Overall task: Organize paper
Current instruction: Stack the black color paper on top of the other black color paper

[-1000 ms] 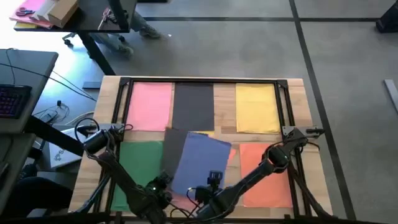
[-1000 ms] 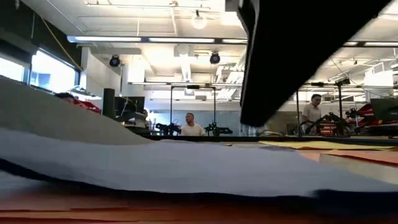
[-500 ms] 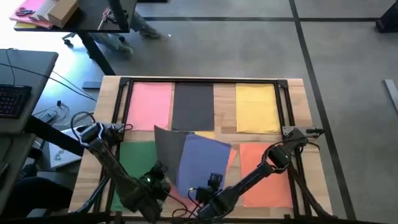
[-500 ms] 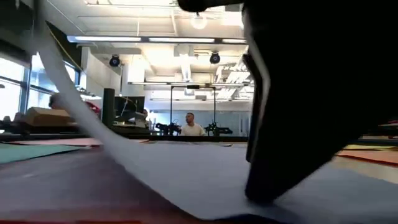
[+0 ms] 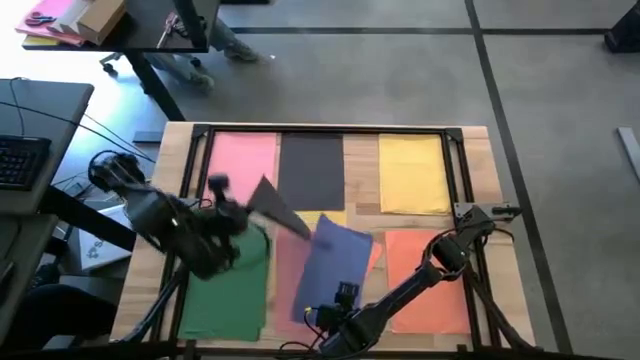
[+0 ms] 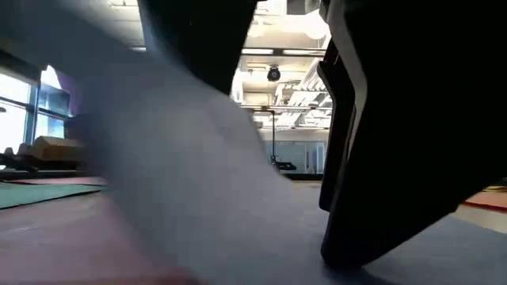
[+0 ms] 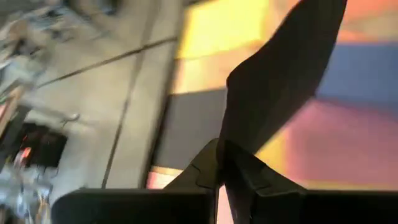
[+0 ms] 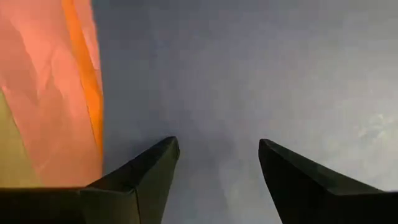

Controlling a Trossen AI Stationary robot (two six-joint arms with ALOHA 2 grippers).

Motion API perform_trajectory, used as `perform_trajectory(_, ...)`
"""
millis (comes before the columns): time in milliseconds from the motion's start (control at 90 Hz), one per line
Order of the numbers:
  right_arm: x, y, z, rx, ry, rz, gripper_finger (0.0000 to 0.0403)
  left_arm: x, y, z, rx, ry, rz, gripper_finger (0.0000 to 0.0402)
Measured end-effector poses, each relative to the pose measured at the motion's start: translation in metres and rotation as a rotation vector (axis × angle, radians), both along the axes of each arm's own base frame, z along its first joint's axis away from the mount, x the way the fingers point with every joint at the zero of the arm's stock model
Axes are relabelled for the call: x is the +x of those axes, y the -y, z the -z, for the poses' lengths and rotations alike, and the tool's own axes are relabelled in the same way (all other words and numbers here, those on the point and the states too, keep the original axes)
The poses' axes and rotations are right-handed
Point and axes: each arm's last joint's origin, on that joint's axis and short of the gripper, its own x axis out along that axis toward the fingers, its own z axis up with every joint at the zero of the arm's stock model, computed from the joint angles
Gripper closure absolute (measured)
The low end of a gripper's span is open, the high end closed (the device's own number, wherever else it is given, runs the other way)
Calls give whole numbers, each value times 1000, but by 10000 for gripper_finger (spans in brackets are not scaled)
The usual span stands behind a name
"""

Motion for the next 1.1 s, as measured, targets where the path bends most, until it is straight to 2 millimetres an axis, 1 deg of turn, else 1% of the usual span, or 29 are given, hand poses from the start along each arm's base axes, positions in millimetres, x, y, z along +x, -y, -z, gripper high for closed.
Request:
perform_trajectory(89, 1, 1, 0, -3, 1, -4, 183, -11, -31, -14, 18, 126, -149, 401)
perform_trajectory(133, 2, 2, 0, -2, 4, -4, 183, -13, -43, -19, 22, 168, -206, 401)
perform_trajectory(189, 4, 3, 0, -6, 10, -2, 183, -13, -56, -25, 23, 200, -257, 401)
perform_trajectory(244, 5, 5, 1, -17, 13, -11, 183, -9, -67, -30, 22, 224, -288, 401)
perform_trajectory(344, 7, 6, 0, -21, 16, -20, 183, 5, -83, -37, -7, 228, -257, 401)
perform_trajectory(433, 9, 7, 0, -21, 24, -27, 183, 25, -98, -41, -41, 234, -176, 401)
perform_trajectory(522, 10, 8, 0, -22, 25, -35, 183, 46, -116, -40, -68, 219, -90, 401)
perform_trajectory(611, 11, 8, 0, -22, 26, -37, 183, 64, -136, -33, -110, 189, -29, 401)
perform_trajectory(700, 10, 8, 0, -22, 26, -38, 183, 81, -147, -17, -211, 126, 18, 401)
perform_trajectory(789, 9, 6, 0, -26, 27, -43, 183, 100, -143, 9, -296, 2, 91, 401)
perform_trajectory(856, 8, 5, 1, -28, 26, -44, 183, 113, -136, 36, -318, -107, 115, 401)
perform_trajectory(956, 8, 6, 1, -29, 24, -44, 183, 127, -128, 78, -306, -230, 141, 401)
perform_trajectory(1044, 8, 6, 1, -27, 23, -39, 183, 136, -122, 114, -291, -266, 177, 401)
perform_trajectory(1100, 8, 6, 1, -28, 23, -39, 183, 139, -116, 134, -323, -262, 228, 401)
